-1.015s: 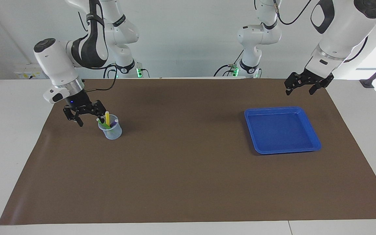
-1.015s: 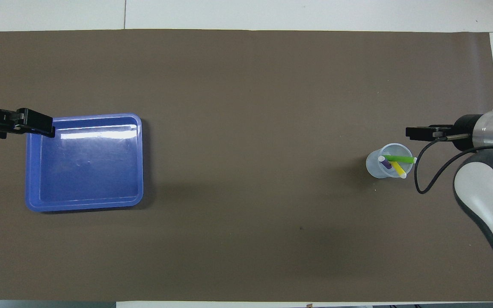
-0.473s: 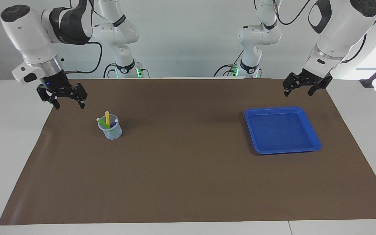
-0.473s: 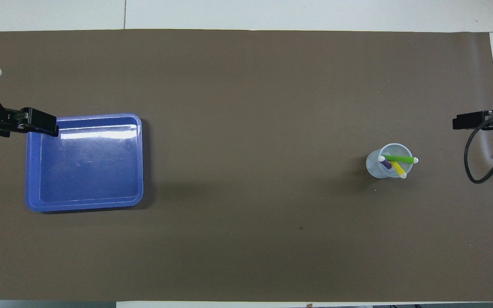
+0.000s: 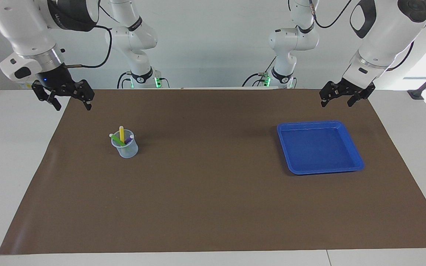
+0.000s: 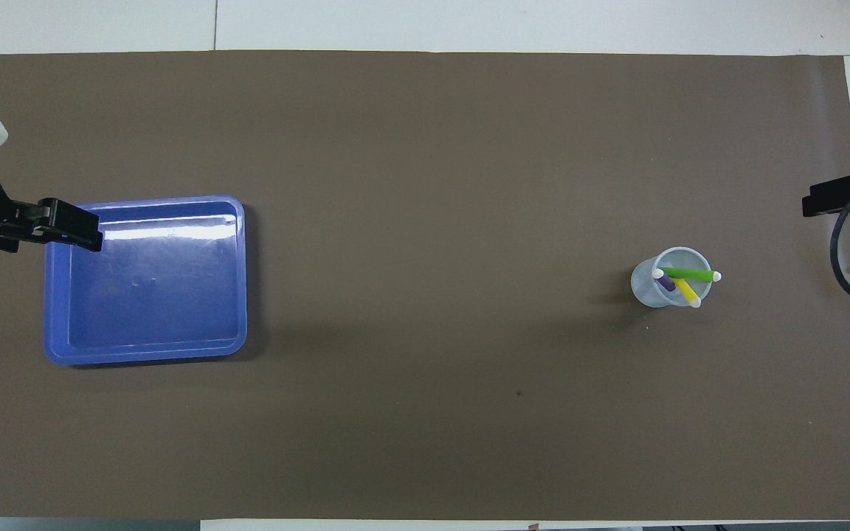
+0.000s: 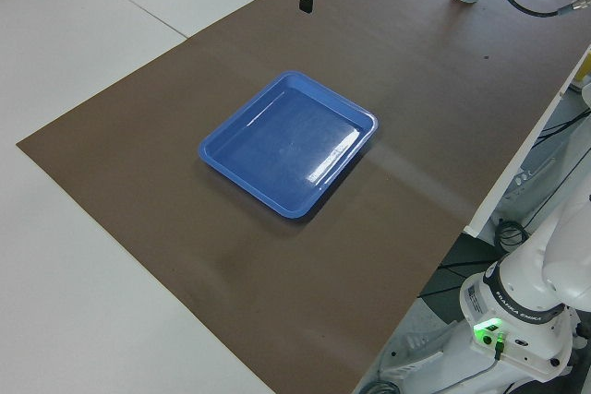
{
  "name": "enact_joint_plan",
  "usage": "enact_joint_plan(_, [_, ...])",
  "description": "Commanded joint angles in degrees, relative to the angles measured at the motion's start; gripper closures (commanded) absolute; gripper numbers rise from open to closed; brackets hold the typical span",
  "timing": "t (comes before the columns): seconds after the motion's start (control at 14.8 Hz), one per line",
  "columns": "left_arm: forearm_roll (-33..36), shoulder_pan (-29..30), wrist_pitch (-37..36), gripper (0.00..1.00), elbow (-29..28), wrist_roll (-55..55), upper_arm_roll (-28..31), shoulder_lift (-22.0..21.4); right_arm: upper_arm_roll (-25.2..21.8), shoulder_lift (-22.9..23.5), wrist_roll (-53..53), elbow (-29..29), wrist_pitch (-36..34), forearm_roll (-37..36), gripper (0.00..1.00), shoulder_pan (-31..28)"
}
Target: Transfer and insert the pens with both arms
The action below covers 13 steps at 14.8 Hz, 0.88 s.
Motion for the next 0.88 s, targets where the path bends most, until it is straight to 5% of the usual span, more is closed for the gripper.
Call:
enact_joint_plan(0.0, [-0.12,-1.47,-6.25,0.00,3.66,-0.33,0.81,-0.01,1.48,-0.90,3.85,-0.04,-2.04,-0.38,0.00,-0.10])
enact_joint_plan(0.81, [-0.29,-0.50,-1.60,0.00,-0.03,-0.77,0.72,-2.82,1.49,-1.35,5.01,-0.49,-4.86,1.99,0.00,-0.18])
